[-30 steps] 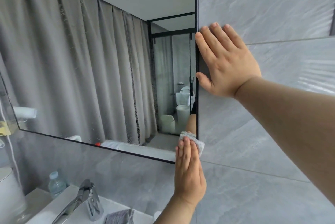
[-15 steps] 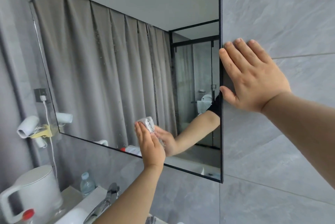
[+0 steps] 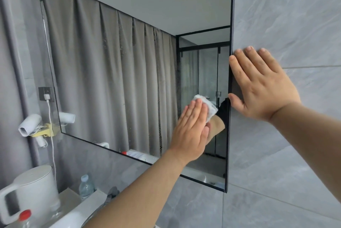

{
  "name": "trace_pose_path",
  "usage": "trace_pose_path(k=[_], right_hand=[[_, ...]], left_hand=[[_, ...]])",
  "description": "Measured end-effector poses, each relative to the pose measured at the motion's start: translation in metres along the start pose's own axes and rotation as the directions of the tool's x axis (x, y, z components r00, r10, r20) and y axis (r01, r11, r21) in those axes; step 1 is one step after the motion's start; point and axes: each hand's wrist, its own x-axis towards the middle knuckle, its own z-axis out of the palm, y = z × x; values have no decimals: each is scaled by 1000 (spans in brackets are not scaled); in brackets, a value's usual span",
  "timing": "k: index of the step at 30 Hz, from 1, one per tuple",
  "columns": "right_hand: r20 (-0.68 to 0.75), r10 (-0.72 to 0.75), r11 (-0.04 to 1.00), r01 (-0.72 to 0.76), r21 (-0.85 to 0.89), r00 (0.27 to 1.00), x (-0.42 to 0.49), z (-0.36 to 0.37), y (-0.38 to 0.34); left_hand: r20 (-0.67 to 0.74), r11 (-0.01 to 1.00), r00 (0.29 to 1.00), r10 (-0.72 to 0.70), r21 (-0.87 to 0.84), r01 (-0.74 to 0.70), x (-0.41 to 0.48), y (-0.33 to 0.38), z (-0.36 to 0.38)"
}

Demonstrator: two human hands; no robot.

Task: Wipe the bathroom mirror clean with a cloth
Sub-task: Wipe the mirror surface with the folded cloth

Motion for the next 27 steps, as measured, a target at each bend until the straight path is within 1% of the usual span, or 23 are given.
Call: trace_pose_path(k=[3,4,5,6,7,8,9,11,12,14,15,16,17,20,22,24,25,27], right_hand=[[-7,-3,1000,3,1,1000,0,0,0],[-10,-4,1000,4,4,1000,0,0,0],[-11,-3,1000,3,6,1000,0,0,0],[-10,-1,1000,1,8,1000,0,0,0],[-12,1,1000,-1,9,1000,0,0,0],[-13,1,1000,-1,8,1000,0,0,0],[-14,0,1000,0,7,1000,1,0,0],[-14,-1,1000,1,4,1000,0,-1,-1],[-14,-1,1000,1,3,1000,0,0,-1],[-14,-3,1000,3,3,1000,0,-1,-1],[-13,-4,1000,4,2,1000,0,0,-1],[-12,-5,1000,5,-1,1000,0,0,0],[-11,-7,1000,7,-4,1000,0,0,0],[-18,-8,1000,8,-1,1000,0,0,-1],[-21,-5,1000,5,4,1000,0,1,-1],[-20,-3,1000,3,6,1000,0,1,0],[-19,-2,1000,2,10,1000,0,1,-1],[-19,-1,1000,1,12,1000,0,1,-1]], left_hand=[[-2,996,998,65,57,-65,15,-24,-7],[-11,996,999,52,76,-52,16,-36,-8],[-38,996,999,-5,84,8,16,-47,-9],[-78,989,990,-114,81,121,15,-58,-12],[-120,963,959,-257,58,265,13,-67,-15],[-150,913,903,-402,12,408,8,-76,-18],[-175,855,838,-517,-48,517,1,-85,-20],[-209,724,694,-689,-161,670,-19,-104,-21],[-215,632,595,-774,-212,745,-29,-113,-21],[-182,401,361,-915,-303,864,-55,-129,-20],[-147,294,258,-955,-344,892,-67,-134,-20],[-115,212,182,-977,-372,904,-81,-140,-18],[-86,147,123,-989,-390,909,-92,-144,-16],[-47,17,-5,-999,-460,888,-108,-149,-14],[-34,-27,-49,-998,-479,878,-103,-145,-18],[-43,-35,-64,-997,-488,872,-96,-147,-21],[-50,-30,-63,-997,-493,869,-92,-150,-22],[-82,24,-19,-996,-490,871,-86,-158,-23]])
